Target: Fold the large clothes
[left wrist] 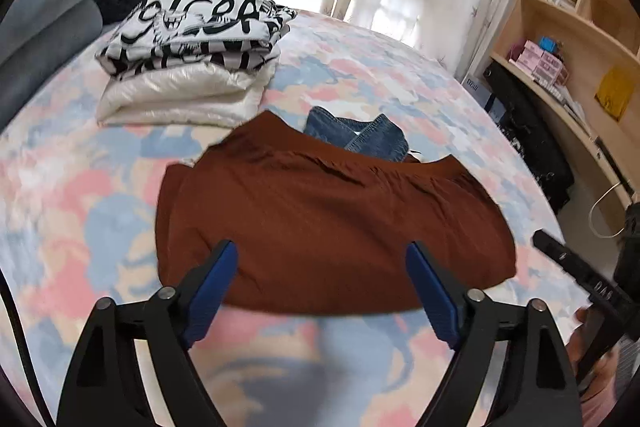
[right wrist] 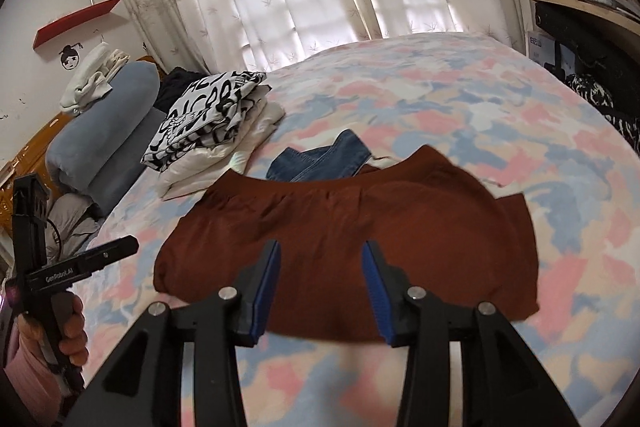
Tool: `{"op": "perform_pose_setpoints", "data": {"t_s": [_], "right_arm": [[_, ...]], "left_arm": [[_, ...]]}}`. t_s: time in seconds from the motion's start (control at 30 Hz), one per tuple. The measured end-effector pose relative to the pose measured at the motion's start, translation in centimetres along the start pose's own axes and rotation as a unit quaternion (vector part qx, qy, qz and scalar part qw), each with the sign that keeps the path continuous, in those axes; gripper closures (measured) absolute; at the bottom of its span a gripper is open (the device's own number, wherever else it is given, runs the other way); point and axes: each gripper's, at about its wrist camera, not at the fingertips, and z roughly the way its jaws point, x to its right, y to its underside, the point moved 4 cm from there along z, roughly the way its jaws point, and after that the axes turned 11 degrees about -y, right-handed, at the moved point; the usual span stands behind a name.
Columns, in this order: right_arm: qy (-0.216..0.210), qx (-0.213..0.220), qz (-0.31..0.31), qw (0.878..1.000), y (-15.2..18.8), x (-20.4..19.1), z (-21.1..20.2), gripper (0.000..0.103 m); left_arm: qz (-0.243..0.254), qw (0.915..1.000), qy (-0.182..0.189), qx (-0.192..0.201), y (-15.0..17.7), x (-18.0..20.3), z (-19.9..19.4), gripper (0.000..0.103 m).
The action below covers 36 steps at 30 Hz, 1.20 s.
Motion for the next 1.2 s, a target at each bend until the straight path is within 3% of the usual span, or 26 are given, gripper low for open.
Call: {"op": "perform_pose_setpoints", "data": {"t_s": [0.13,0.27,0.57,0.8,0.93,1.17,1.2], "right_arm": [[-0.020,0.001,0.011,1.000,1.8,-0.9,0.3,0.061],[-0.018,0.010,0.008,1.000,3.7,-1.6,0.7,0.061],[-0.044,-0.006,0.007,0.999,6.0,-2.6,2.9,0.061],[-0.065,-0.006,0.002,0.998,5.1,-2.7,4.9,0.061],[-0.068,-0.008,0.000,0.998,4.4,-2.4,6.5,0.061],[-0.038,-0.006,-0.010,0.999,0.9,-1.5,10.5,0.088],[-0.028,-0.007,-0.013,0.999,0.4,-1.2,11.4,0.090]], "left_arm": [[-0.042,0.9980,0.044,-0.017,2.1,-0.9,0.4,0.016],[-0.102,0.9900,0.090,-0.036,5.0,-2.7,2.0,0.016],[-0.200,0.9690,0.121,-0.080,9.1,-5.0,7.7,0.016],[-0.247,0.9591,0.126,-0.058,6.9,-5.6,11.6,0.016],[-0.254,0.9582,0.121,-0.051,5.5,-5.6,14.1,0.013],[-0.266,0.9582,0.105,-0.016,2.7,-5.8,15.8,0.011],[-0.270,0.9576,0.100,-0.008,2.5,-5.9,15.9,0.016]]}}
